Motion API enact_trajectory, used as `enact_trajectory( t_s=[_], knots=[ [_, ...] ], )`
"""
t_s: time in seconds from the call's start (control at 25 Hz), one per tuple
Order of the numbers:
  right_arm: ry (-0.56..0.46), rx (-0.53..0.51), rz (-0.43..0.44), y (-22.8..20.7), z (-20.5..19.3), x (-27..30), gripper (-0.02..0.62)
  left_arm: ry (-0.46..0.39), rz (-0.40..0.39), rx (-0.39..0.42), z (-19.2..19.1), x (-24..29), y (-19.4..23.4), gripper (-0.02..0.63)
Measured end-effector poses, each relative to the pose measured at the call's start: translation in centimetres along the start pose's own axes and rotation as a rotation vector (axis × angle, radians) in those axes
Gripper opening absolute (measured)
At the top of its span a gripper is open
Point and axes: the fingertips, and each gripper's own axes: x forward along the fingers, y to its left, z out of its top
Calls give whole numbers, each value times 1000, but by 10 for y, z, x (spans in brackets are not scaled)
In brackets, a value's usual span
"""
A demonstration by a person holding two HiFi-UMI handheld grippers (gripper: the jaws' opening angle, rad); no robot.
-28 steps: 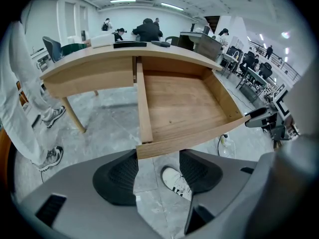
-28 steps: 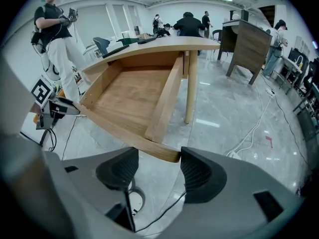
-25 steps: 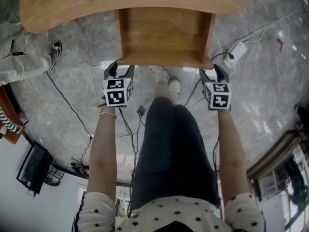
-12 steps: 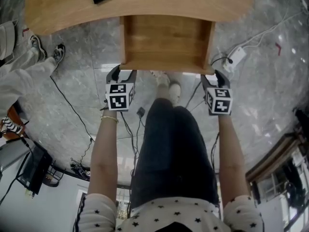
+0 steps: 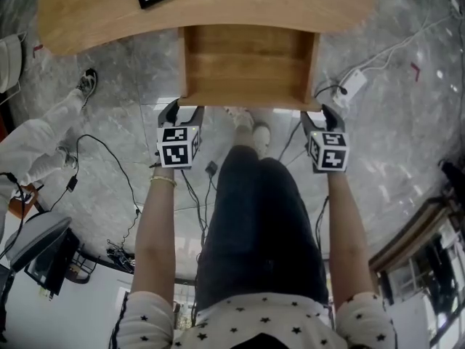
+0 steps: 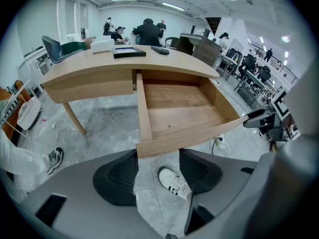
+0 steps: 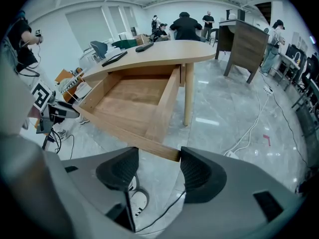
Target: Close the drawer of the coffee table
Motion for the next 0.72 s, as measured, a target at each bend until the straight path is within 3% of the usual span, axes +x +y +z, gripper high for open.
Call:
enact_trajectory(
  t_s=[0.72],
  knots=[
    [5, -2, -14, -2, 4, -3, 273, 15, -26, -9, 5, -3, -2, 265]
  ],
)
